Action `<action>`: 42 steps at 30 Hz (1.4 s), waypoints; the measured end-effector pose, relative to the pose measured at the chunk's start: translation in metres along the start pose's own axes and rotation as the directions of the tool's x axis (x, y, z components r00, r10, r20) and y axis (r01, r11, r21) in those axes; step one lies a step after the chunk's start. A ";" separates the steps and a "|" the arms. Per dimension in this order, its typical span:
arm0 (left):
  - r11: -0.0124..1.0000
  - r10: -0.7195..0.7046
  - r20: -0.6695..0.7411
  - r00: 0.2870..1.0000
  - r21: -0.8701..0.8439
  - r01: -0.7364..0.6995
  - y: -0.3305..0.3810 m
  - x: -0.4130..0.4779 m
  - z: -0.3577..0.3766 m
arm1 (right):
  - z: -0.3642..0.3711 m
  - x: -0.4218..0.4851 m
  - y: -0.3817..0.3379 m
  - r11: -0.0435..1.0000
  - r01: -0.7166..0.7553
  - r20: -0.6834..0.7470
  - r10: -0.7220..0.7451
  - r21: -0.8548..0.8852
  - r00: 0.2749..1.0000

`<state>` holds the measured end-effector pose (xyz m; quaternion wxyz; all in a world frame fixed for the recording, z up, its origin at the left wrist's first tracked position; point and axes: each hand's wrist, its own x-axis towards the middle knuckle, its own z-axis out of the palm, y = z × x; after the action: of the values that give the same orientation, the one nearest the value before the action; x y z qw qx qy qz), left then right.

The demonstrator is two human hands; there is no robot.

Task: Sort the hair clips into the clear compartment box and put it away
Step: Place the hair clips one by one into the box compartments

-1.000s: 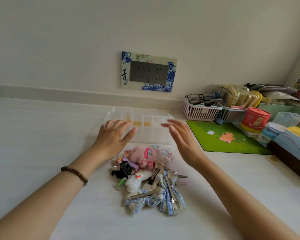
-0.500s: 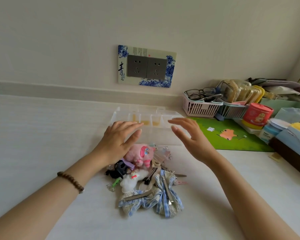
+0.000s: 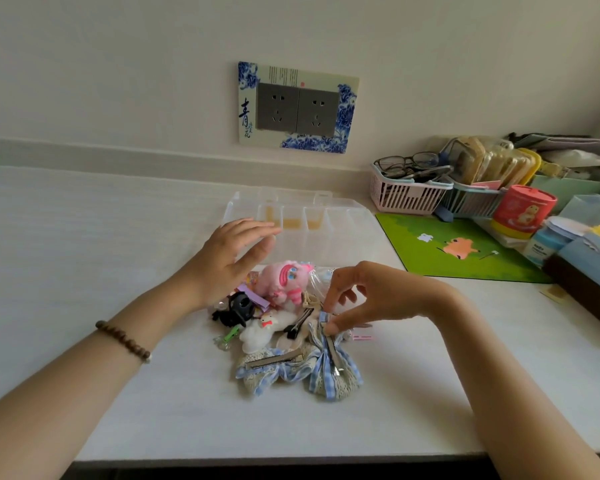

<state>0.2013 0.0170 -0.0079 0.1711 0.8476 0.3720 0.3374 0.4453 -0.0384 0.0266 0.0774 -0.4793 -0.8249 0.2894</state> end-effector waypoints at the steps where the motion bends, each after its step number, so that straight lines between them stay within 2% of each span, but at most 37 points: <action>1: 1.000 0.002 -0.005 1.000 -0.002 -0.002 -0.002 0.001 0.000 | 0.000 0.000 0.000 1.000 0.007 0.006 -0.007 0.013 1.000; 5: 1.000 -0.006 -0.019 1.000 -0.017 0.006 -0.005 0.006 0.001 | -0.002 -0.001 -0.001 0.991 0.049 0.029 -0.053 0.121 0.998; 7: 0.999 -0.017 -0.015 1.000 -0.052 0.016 -0.007 0.007 0.001 | -0.003 -0.001 0.000 0.952 0.071 0.030 -0.083 0.298 0.996; 9: 0.995 -0.020 -0.023 1.000 -0.096 0.018 -0.009 0.009 0.000 | -0.005 -0.001 0.002 0.859 0.083 0.008 -0.100 0.505 0.995; 13: 0.991 0.001 -0.066 0.998 -0.132 -0.010 -0.007 0.011 -0.001 | -0.013 0.002 0.007 0.729 0.133 -0.159 -0.034 0.671 0.987; 16: 0.998 0.016 -0.095 0.995 -0.054 -0.022 -0.009 0.012 0.002 | -0.028 0.011 0.011 0.685 0.155 -0.332 0.134 0.712 0.934; 18: 1.000 0.009 -0.138 0.990 -0.027 -0.013 -0.013 0.013 0.003 | -0.041 0.023 0.009 0.736 0.163 -0.453 0.213 0.657 0.866; 21: 1.000 -0.014 -0.232 0.973 -0.005 0.013 -0.020 0.015 0.000 | -0.058 0.052 -0.006 0.840 0.161 -0.575 0.202 0.518 0.793; 27: 0.993 -0.116 -0.205 0.972 -0.030 0.112 -0.032 0.011 -0.004 | -0.061 0.125 -0.027 0.953 0.045 -0.638 0.165 0.299 0.752; 31: 0.991 -0.131 -0.172 0.976 0.017 0.136 -0.033 0.012 -0.001 | -0.055 0.150 -0.028 0.986 -0.079 -0.573 0.150 0.147 0.805; 34: 0.988 -0.141 -0.172 0.975 0.045 0.150 -0.032 0.014 0.000 | -0.050 0.151 -0.031 0.981 -0.150 -0.503 0.069 -0.121 0.861; 36: 0.990 -0.126 -0.176 0.976 0.046 0.136 -0.031 0.015 0.001 | -0.047 0.144 -0.034 0.978 -0.112 -0.483 0.013 -0.176 0.875; 39: 0.989 -0.127 -0.175 0.976 0.049 0.137 -0.032 0.015 0.002 | -0.041 0.132 -0.031 0.987 -0.014 -0.465 -0.062 -0.158 0.883; 42: 0.990 -0.126 -0.179 0.976 0.045 0.136 -0.033 0.015 0.002 | -0.033 0.131 -0.022 0.952 -0.020 -0.414 -0.114 -0.306 0.903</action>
<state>0.1929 0.0500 -0.0207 0.1353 0.7927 0.4501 0.3881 0.3736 0.0763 0.0464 0.1886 -0.5169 -0.8338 0.0458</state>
